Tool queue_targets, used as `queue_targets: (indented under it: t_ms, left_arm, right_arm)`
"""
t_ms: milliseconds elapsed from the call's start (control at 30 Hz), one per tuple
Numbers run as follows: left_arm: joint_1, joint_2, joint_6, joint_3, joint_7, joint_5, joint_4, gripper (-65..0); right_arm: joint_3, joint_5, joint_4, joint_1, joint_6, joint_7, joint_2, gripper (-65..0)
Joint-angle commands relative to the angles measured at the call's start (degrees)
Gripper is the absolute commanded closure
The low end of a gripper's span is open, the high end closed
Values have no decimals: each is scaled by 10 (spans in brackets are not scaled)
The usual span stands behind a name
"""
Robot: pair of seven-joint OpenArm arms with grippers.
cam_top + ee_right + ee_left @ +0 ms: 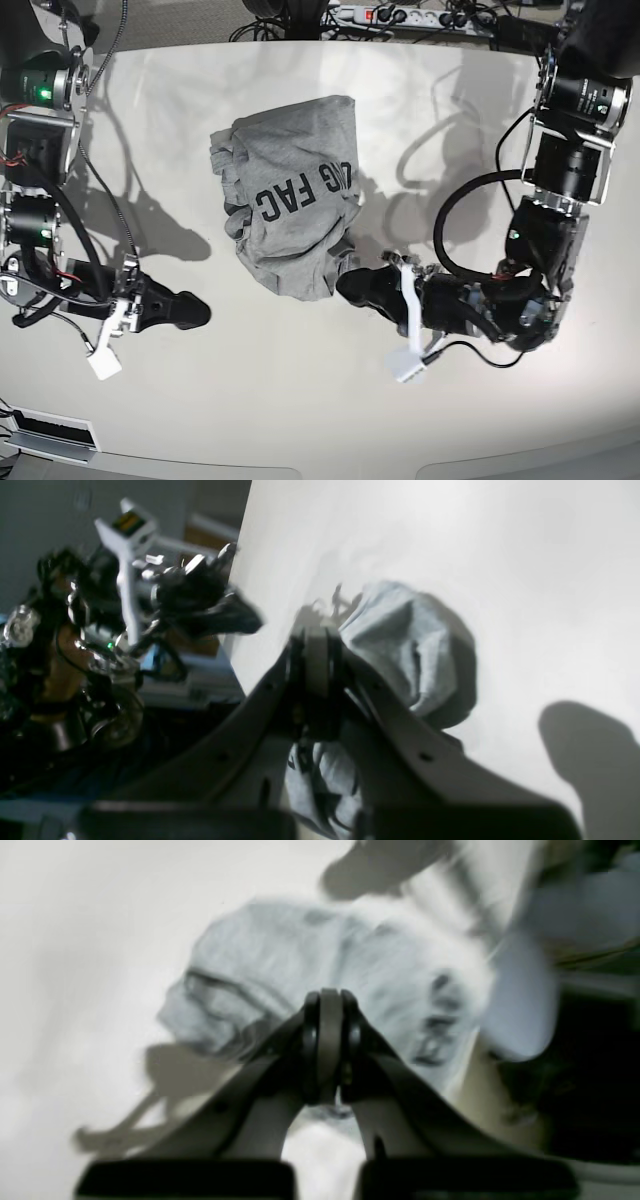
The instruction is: Layout the t-shirt on the table in an organized manner, then fold the t-shirt properly
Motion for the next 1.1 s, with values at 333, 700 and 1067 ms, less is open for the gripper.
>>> queue_targets:
  t_ms: [333, 700, 1067]
  left_arm:
    - [73, -19, -4, -32, 69, -116, 126, 0]
    - [259, -139, -4, -73, 69, -209, 317, 0]
    - [536, -172, -4, -302, 69, -211, 514, 0]
  right_arm:
    - [63, 19, 345, -151, 3, 5, 9, 0]
    - [196, 19, 553, -346, 3, 5, 10, 0]
    - [262, 19, 625, -570, 3, 5, 10, 0]
